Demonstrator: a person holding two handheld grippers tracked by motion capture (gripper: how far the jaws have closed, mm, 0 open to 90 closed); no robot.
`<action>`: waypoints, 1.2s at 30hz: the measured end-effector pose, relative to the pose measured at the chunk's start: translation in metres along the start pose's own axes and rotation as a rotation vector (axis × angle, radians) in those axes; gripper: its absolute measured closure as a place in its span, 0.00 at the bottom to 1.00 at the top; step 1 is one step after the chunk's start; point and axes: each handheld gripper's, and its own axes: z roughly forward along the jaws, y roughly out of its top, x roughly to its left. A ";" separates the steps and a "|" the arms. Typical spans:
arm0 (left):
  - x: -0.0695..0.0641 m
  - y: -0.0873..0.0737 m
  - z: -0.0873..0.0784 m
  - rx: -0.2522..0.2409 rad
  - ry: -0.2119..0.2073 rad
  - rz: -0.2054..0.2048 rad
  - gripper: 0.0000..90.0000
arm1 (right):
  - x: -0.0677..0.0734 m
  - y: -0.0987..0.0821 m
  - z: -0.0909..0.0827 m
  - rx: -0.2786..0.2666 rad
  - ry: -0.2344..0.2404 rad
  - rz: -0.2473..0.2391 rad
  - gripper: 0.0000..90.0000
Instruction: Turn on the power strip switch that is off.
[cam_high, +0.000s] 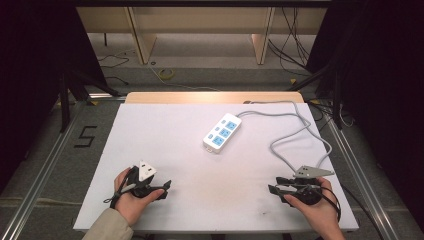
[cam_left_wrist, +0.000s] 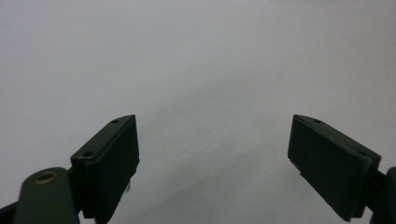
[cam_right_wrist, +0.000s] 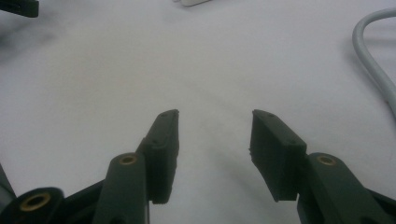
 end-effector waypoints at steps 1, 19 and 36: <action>0.000 0.001 -0.001 -0.003 0.006 0.007 0.19 | 0.000 0.000 0.000 0.001 0.000 -0.001 0.59; 0.000 0.001 -0.002 -0.011 0.009 -0.003 0.20 | 0.004 0.015 -0.002 0.107 -0.040 -0.047 1.00; 0.000 0.001 -0.001 -0.010 0.007 -0.002 0.20 | 0.008 0.032 0.006 0.187 -0.039 -0.071 1.00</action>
